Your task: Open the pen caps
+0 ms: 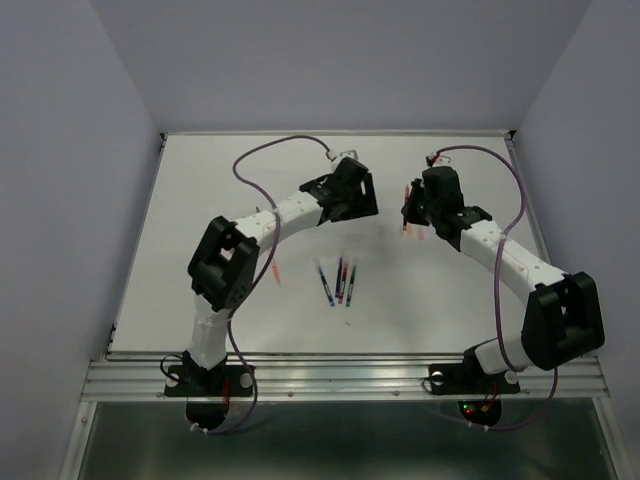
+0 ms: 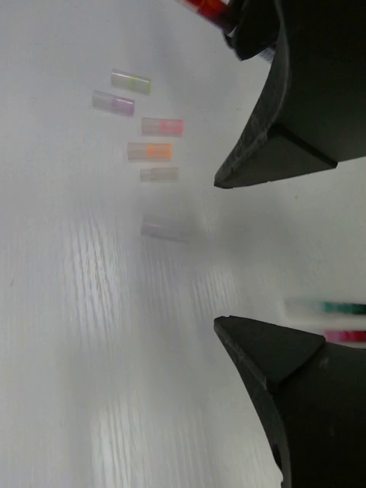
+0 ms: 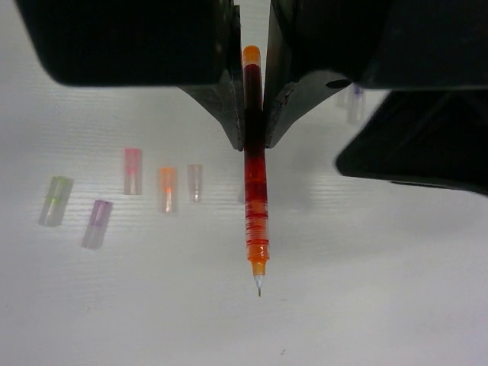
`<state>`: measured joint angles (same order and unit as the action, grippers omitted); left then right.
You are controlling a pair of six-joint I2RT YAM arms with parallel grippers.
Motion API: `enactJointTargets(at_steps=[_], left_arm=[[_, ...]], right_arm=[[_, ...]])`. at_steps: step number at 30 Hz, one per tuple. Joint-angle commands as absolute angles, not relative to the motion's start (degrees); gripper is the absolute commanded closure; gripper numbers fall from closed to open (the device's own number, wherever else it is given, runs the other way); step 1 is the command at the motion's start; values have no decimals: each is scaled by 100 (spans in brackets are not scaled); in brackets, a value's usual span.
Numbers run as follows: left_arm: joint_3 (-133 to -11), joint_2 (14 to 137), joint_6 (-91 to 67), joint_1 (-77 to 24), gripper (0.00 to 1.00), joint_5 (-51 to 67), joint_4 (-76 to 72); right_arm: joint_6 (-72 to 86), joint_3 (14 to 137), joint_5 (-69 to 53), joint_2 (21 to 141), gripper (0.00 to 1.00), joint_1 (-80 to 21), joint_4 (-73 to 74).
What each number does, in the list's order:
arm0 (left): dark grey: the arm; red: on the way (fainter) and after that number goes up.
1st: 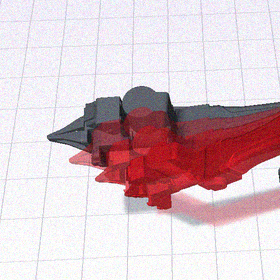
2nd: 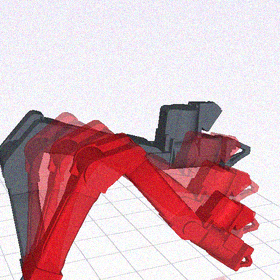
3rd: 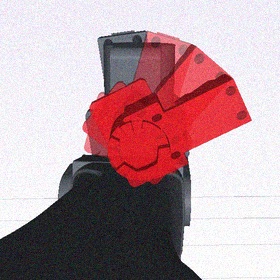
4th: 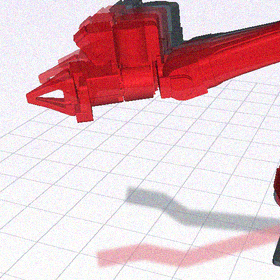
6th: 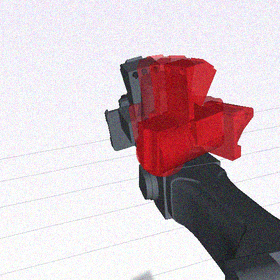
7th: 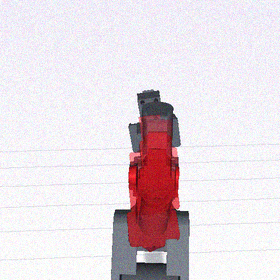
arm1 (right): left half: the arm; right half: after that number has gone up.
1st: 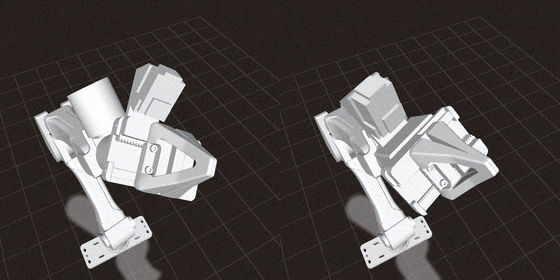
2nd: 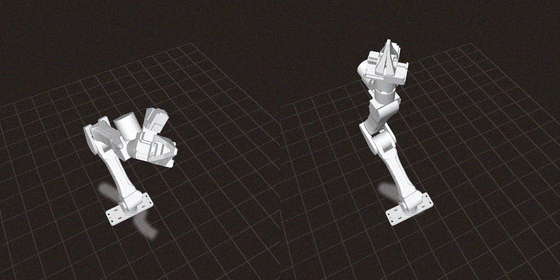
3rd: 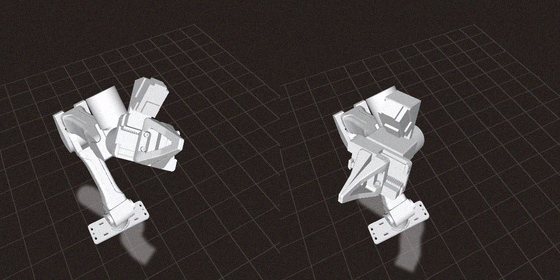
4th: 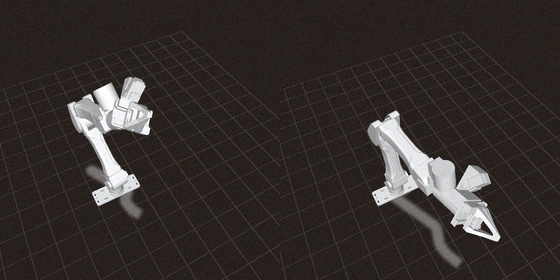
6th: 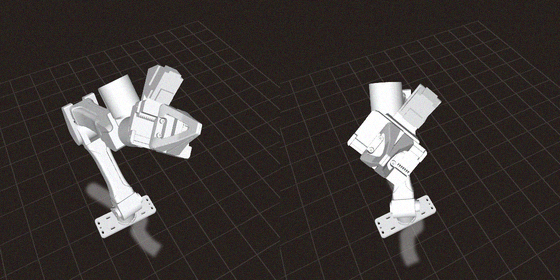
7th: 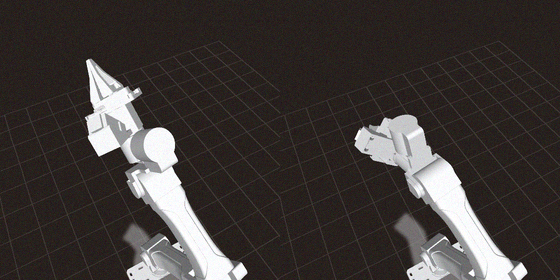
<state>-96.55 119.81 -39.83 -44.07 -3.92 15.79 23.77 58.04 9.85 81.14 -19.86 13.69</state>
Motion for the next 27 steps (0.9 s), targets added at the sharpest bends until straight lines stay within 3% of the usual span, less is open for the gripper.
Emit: enactJointTargets(at_steps=[1, 6, 11, 19, 25, 27], left_arm=[[-8399, 10285, -4042, -3789, 15, -1149, 1380], [-7016, 8846, -4438, -3008, 1, -1862, 1827], [-5795, 7658, -4798, -2541, 1, -2592, 1986], [-5458, 7242, -4720, -2013, 1, -2496, 1995], [-5441, 7330, -4711, -1978, 1, -2400, 2022], [-5414, 7330, -4685, -1969, 1, -2364, 1978]], right_arm=[[2338, 5695, 134, 8015, 87, -2152, 906], [2487, 5975, -430, 8682, 87, -3039, 484], [2592, 6714, -737, 9937, 87, -3997, 212], [2900, 8164, -897, 11583, 85, -4720, 79], [3076, 8973, -721, 12304, 76, -4904, 422], [3050, 9078, -738, 12384, 65, -4904, 448]])
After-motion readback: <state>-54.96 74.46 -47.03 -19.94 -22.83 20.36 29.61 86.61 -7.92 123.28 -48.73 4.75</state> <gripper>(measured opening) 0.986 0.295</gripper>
